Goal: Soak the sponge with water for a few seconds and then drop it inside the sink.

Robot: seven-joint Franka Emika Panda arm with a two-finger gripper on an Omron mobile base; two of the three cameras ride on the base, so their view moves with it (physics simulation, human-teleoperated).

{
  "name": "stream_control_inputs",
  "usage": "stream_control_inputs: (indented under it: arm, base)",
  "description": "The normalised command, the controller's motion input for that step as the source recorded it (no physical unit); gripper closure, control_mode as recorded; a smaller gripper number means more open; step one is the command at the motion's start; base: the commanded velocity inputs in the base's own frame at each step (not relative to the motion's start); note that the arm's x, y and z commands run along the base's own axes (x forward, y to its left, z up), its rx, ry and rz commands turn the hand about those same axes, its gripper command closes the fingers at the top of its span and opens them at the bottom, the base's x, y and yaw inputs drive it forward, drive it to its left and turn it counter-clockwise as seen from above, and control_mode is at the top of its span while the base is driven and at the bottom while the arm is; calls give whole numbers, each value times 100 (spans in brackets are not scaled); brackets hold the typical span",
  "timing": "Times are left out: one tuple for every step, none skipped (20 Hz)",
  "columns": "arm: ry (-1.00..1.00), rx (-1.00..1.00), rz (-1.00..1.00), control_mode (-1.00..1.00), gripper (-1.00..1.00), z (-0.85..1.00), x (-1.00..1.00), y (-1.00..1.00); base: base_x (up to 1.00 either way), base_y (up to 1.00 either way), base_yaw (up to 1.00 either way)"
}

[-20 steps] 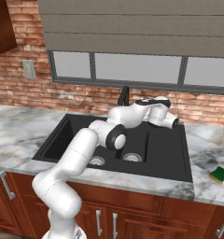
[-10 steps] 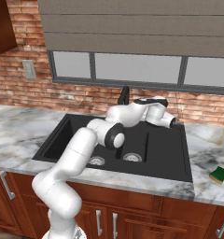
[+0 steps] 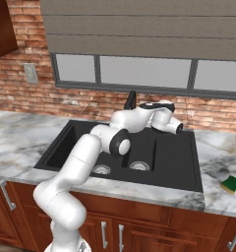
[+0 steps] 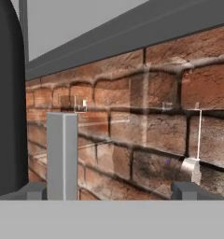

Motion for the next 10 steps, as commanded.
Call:
stream_control_inputs:
  arm:
    - [0,0,-5,-100,-100,-2,14,0]
    - [0,0,-5,-100,-100,-1,11,0]
    - [0,0,-8,-100,-100,0,8,-6]
    - [0,0,-9,-100,-100,0,2,-11]
    - [0,0,-9,-100,-100,0,3,-14]
    - [0,0,-8,-100,-100,-3,0,-14]
    - [0,1,-7,-100,-100,-13,0,-19]
    - [0,2,-7,-100,-100,-19,0,-25]
    - [0,3,-7,-100,-100,-20,0,-28]
    - [0,3,-7,-100,-100,-21,0,-29]
  base:
    - [0,0,0]
    - [0,0,0]
    - [0,0,0]
    - [0,0,0]
    - [0,0,0]
    - [0,0,0]
    - [0,0,0]
    - [0,0,0]
    - [0,0,0]
    - [0,0,0]
